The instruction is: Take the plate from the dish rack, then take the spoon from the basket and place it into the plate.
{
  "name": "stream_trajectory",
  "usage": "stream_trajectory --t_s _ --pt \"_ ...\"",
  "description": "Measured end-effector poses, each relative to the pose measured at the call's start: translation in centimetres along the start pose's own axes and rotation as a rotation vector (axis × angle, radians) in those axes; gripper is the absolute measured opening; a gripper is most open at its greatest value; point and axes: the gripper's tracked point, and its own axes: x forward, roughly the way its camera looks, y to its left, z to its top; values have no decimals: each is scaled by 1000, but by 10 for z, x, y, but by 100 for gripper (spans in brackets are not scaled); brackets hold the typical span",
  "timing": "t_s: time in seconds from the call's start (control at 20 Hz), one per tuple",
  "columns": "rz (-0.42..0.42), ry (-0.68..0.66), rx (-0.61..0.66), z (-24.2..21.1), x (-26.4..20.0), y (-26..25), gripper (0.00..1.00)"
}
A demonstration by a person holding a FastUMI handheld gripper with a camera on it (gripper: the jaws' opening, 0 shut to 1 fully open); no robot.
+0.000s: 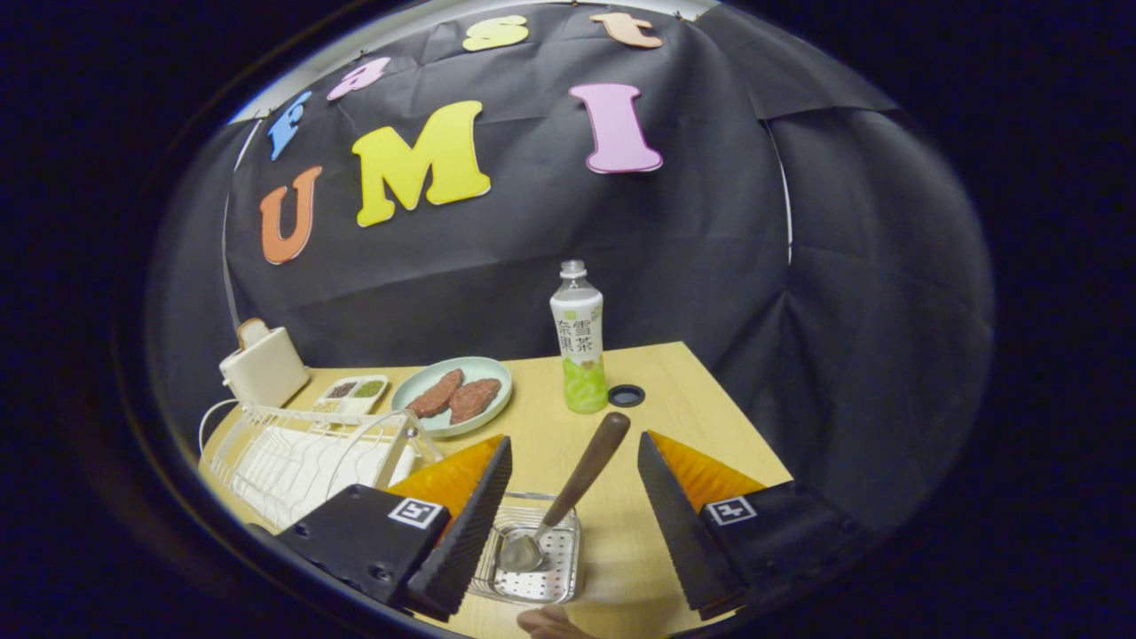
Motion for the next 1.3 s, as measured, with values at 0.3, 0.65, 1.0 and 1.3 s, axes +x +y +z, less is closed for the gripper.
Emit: stream_trajectory --t_s 0.3,0.65,1.0,1.3 --pt "-4 -15 23 -1 19 3 45" --pt "-5 -86 60 20 -20 30 16" --pt "4 -231 -6 65 -97 72 15" --pt "22 -319 -49 71 -187 124 15"
